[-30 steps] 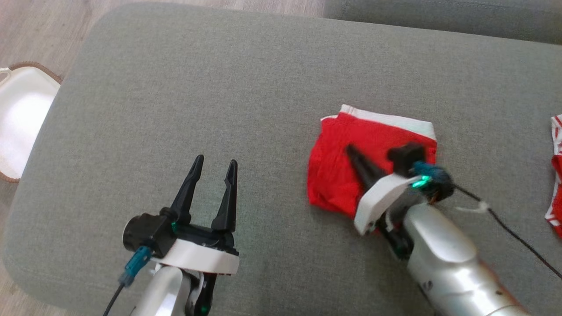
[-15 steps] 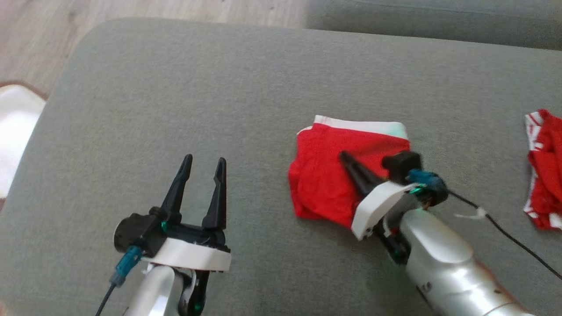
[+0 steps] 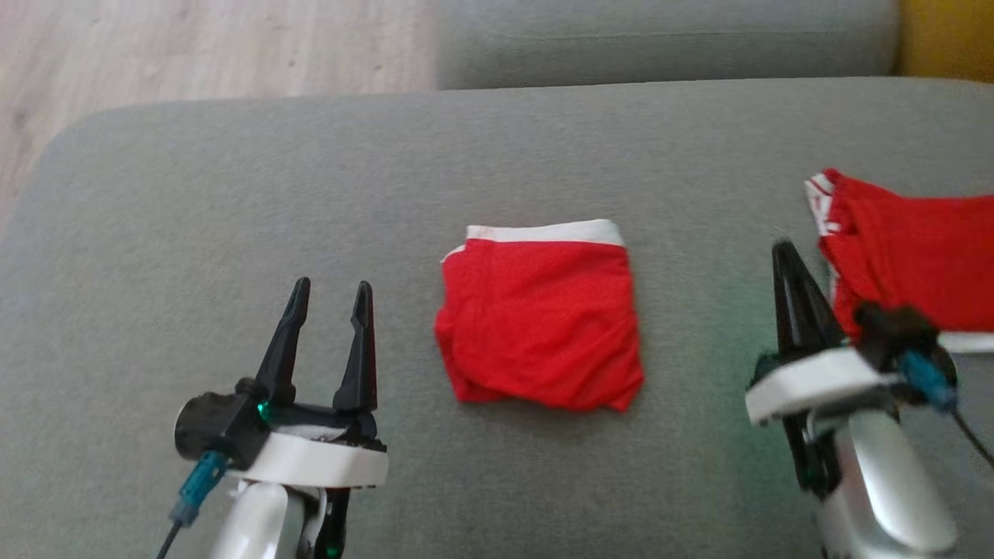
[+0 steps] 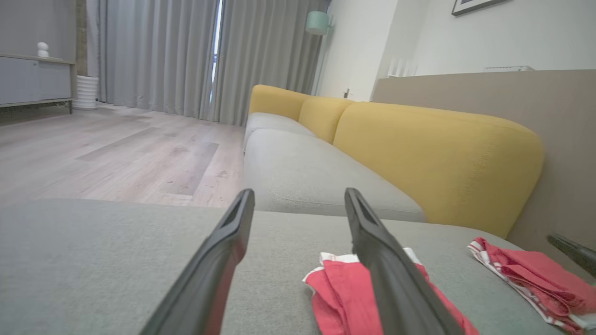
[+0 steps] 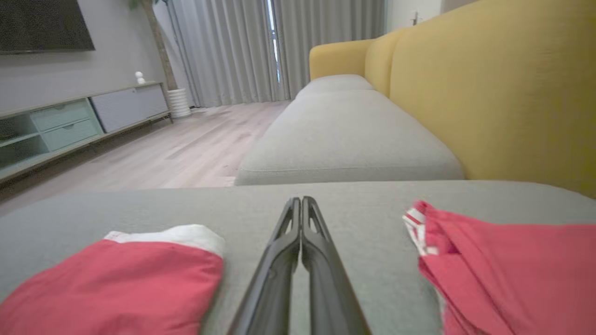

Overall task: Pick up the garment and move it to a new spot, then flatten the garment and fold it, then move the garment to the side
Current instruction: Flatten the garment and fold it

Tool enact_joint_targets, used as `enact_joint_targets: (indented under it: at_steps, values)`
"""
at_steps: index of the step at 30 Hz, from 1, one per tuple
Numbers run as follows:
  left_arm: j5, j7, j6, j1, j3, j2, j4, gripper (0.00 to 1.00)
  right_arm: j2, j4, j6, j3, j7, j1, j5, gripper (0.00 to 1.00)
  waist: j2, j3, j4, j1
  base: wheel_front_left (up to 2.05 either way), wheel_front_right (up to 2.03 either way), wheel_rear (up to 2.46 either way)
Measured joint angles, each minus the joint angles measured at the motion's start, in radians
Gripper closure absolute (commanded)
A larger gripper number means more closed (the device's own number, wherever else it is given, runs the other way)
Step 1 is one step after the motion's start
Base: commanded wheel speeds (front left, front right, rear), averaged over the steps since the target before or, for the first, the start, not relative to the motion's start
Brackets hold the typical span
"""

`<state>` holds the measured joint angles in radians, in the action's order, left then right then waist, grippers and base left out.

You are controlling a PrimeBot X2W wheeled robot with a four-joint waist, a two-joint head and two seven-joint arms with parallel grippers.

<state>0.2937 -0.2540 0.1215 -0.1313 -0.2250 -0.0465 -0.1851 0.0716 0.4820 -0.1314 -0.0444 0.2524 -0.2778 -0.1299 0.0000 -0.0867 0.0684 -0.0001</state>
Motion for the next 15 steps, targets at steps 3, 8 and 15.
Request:
enact_joint_targets:
  at_steps: [3, 8, 15]
  values:
    - [-0.004, 0.0, 0.0, 0.0, 0.001, 0.001, 0.001, 0.0, -0.012, -0.066, 0.0, 0.032, 0.0, 0.07, 0.017, 1.0, 0.0, 0.012, -0.025, 0.0, 0.0, 0.0, 0.0]
    - [-0.006, 0.0, 0.0, 0.036, 0.013, 0.001, -0.006, 0.0, -0.021, -0.121, 0.0, 0.017, 0.0, 0.133, -0.037, 0.84, 0.0, 0.032, -0.051, 0.0, 0.0, 0.0, 0.0]
    - [-0.004, 0.0, 0.001, 0.072, 0.029, 0.0, -0.013, 0.0, -0.023, -0.134, 0.0, 0.022, 0.0, 0.184, -0.068, 0.0, 0.0, 0.041, -0.062, 0.0, 0.0, 0.0, 0.0]
